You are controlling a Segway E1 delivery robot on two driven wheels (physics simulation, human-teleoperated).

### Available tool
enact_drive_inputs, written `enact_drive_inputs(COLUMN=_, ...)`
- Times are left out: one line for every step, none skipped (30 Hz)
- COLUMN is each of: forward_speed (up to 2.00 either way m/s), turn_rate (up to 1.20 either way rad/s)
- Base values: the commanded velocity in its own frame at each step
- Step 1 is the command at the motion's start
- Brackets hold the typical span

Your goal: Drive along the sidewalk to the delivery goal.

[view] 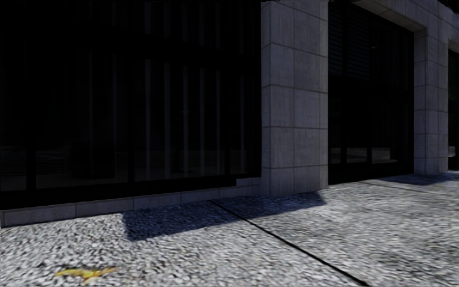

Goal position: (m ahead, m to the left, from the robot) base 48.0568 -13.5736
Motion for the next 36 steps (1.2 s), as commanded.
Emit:
enact_drive_inputs(forward_speed=1.35, turn_rate=-0.78)
enact_drive_inputs(forward_speed=1.35, turn_rate=-0.79)
enact_drive_inputs(forward_speed=1.35, turn_rate=-0.8)
enact_drive_inputs(forward_speed=1.35, turn_rate=-0.8)
enact_drive_inputs(forward_speed=1.35, turn_rate=-0.8)
enact_drive_inputs(forward_speed=1.35, turn_rate=-0.8)
enact_drive_inputs(forward_speed=1.35, turn_rate=-0.8)
enact_drive_inputs(forward_speed=1.35, turn_rate=-0.8)
enact_drive_inputs(forward_speed=1.35, turn_rate=-0.8)
enact_drive_inputs(forward_speed=1.34, turn_rate=-0.8)
enact_drive_inputs(forward_speed=1.34, turn_rate=-0.8)
enact_drive_inputs(forward_speed=1.34, turn_rate=-0.8)
enact_drive_inputs(forward_speed=1.34, turn_rate=-0.8)
enact_drive_inputs(forward_speed=1.34, turn_rate=-0.8)
enact_drive_inputs(forward_speed=1.34, turn_rate=-0.8)
enact_drive_inputs(forward_speed=1.34, turn_rate=-0.8)
enact_drive_inputs(forward_speed=1.34, turn_rate=-0.8)
enact_drive_inputs(forward_speed=1.34, turn_rate=-0.8)
enact_drive_inputs(forward_speed=1.34, turn_rate=-0.8)
enact_drive_inputs(forward_speed=1.34, turn_rate=-0.8)
enact_drive_inputs(forward_speed=1.34, turn_rate=-0.8)
enact_drive_inputs(forward_speed=1.34, turn_rate=-0.8)
enact_drive_inputs(forward_speed=1.34, turn_rate=-0.8)
enact_drive_inputs(forward_speed=1.34, turn_rate=-0.8)
enact_drive_inputs(forward_speed=1.34, turn_rate=-0.8)
enact_drive_inputs(forward_speed=1.34, turn_rate=-0.8)
enact_drive_inputs(forward_speed=1.34, turn_rate=-0.8)
enact_drive_inputs(forward_speed=1.34, turn_rate=-0.8)
enact_drive_inputs(forward_speed=1.34, turn_rate=-0.8)
enact_drive_inputs(forward_speed=1.34, turn_rate=-0.8)
enact_drive_inputs(forward_speed=1.34, turn_rate=-0.8)
enact_drive_inputs(forward_speed=1.34, turn_rate=-0.8)
enact_drive_inputs(forward_speed=1.34, turn_rate=-0.8)
enact_drive_inputs(forward_speed=1.34, turn_rate=-0.8)
enact_drive_inputs(forward_speed=1.34, turn_rate=-0.8)
enact_drive_inputs(forward_speed=1.34, turn_rate=-0.8)
